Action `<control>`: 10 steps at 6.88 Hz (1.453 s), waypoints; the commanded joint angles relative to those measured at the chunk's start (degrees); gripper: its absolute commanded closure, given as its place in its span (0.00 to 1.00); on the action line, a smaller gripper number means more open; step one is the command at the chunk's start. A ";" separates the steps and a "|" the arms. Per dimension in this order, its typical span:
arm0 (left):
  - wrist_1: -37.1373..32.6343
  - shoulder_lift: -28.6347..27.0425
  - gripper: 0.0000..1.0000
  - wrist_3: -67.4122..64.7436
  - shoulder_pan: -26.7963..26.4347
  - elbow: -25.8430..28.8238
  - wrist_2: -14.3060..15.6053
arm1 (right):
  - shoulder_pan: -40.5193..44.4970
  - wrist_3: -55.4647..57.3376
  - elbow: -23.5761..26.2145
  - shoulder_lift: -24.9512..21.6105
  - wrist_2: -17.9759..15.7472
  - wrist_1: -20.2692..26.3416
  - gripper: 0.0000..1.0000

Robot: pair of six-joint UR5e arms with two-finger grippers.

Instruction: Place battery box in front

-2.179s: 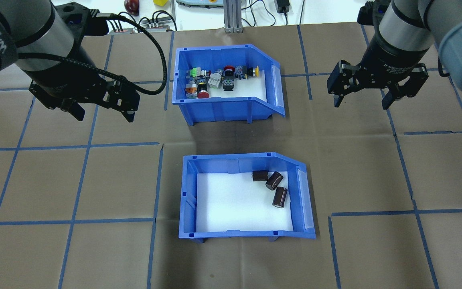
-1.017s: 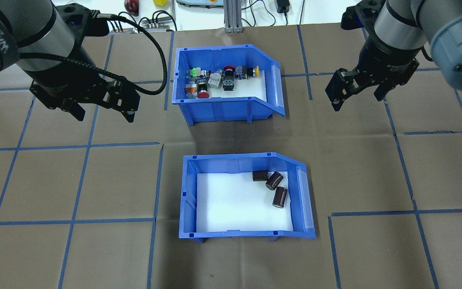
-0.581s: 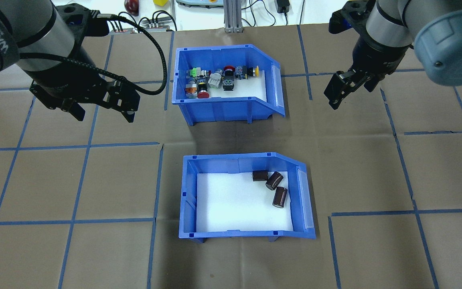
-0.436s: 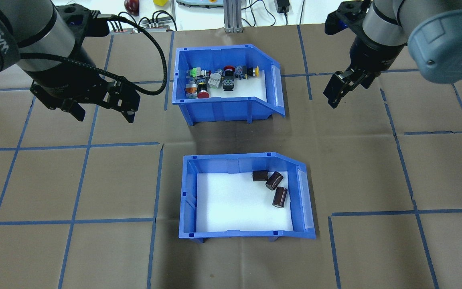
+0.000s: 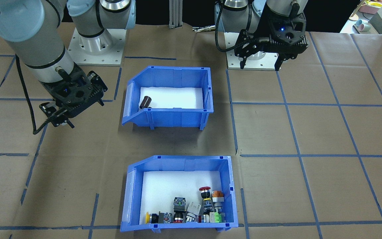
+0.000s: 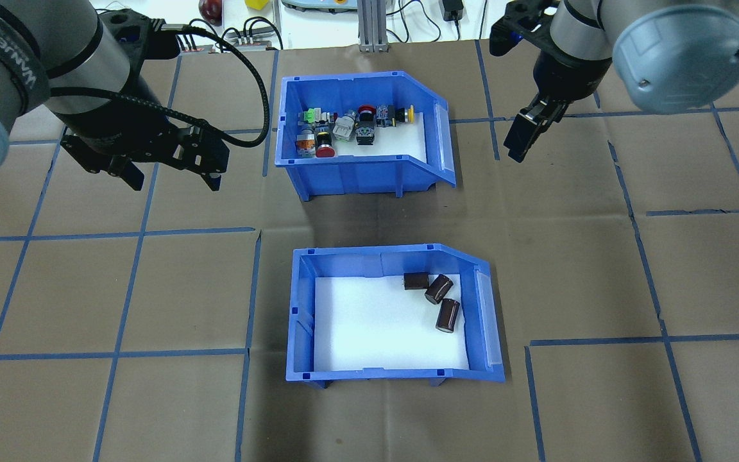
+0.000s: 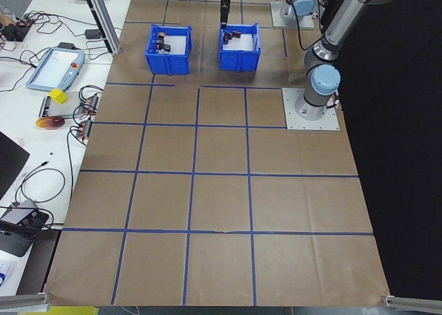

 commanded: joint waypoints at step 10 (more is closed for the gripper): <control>18.52 9.27 0.01 -100.84 -14.49 -30.27 -8.37 | 22.73 -14.55 -19.70 25.97 -0.75 -5.17 0.00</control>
